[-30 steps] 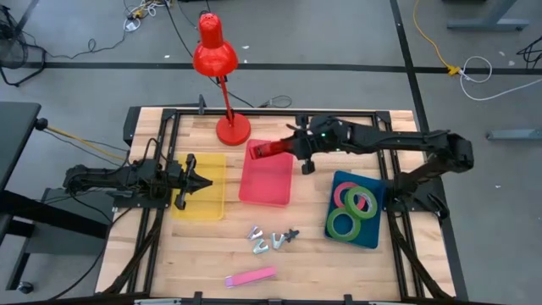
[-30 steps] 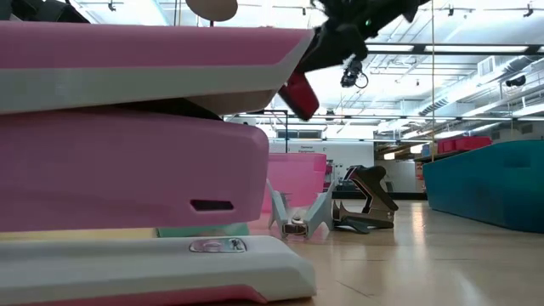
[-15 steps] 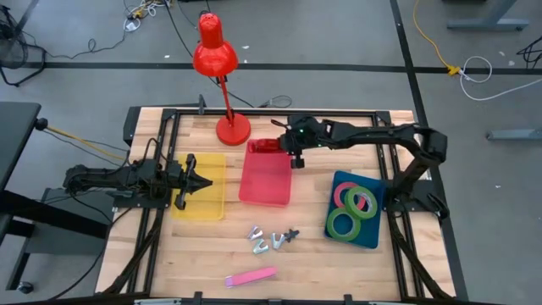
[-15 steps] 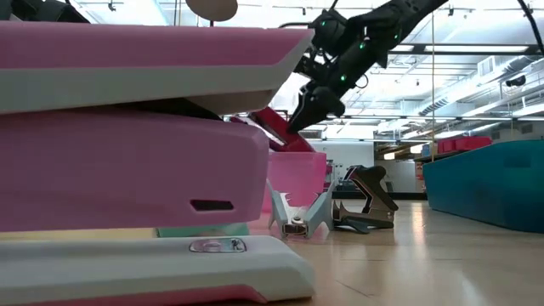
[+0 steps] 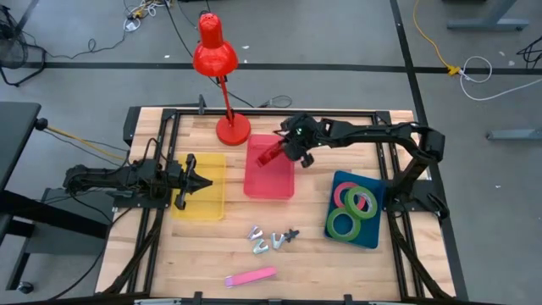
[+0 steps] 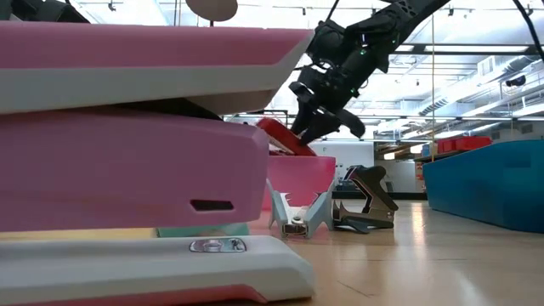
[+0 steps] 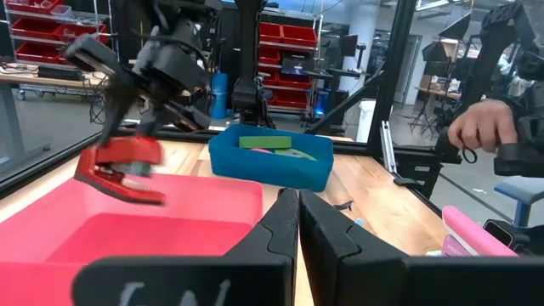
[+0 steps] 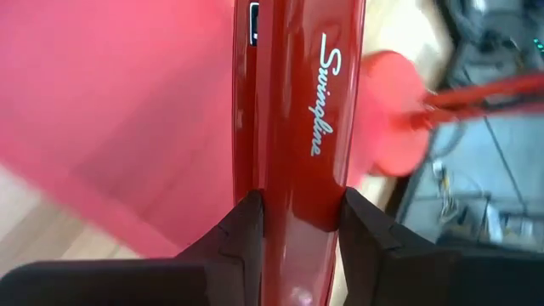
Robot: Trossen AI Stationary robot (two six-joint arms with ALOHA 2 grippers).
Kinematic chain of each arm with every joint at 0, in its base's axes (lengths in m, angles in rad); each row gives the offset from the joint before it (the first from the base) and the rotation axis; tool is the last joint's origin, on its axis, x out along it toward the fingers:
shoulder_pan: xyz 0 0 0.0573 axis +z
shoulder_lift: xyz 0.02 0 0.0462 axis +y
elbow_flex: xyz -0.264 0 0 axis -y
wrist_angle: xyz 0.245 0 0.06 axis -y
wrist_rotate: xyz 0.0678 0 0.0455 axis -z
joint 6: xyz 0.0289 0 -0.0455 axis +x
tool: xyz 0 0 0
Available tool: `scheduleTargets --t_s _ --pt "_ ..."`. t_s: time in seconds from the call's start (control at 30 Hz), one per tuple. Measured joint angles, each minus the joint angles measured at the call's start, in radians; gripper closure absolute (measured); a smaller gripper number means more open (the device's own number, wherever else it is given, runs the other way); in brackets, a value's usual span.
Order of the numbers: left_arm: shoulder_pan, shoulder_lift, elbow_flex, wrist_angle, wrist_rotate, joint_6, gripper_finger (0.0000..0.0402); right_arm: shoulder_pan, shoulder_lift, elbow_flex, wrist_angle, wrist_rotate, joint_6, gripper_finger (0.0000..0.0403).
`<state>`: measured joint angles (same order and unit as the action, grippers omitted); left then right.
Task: Pick and place Stapler, Stapler remover, tape
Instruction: Put the red stapler into the red bin
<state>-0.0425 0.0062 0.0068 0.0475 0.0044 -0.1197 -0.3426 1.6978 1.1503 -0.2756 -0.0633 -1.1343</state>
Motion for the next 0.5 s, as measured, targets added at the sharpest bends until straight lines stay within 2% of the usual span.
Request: scheduleTargets --t_s 0.13,0.27,0.5 --pt "0.000 0.000 0.000 0.000 0.000 0.000 0.0383 0.016 0.000 0.000 -0.007 -0.007 -0.094 0.0298" --pt "0.000 0.000 0.000 0.000 0.000 0.000 0.0383 0.035 -0.001 0.000 -0.051 -0.007 -0.277 0.0298" --pt "0.000 0.000 0.000 0.000 0.000 0.000 0.0383 0.054 -0.001 0.000 -0.148 0.016 -0.504 0.0298"
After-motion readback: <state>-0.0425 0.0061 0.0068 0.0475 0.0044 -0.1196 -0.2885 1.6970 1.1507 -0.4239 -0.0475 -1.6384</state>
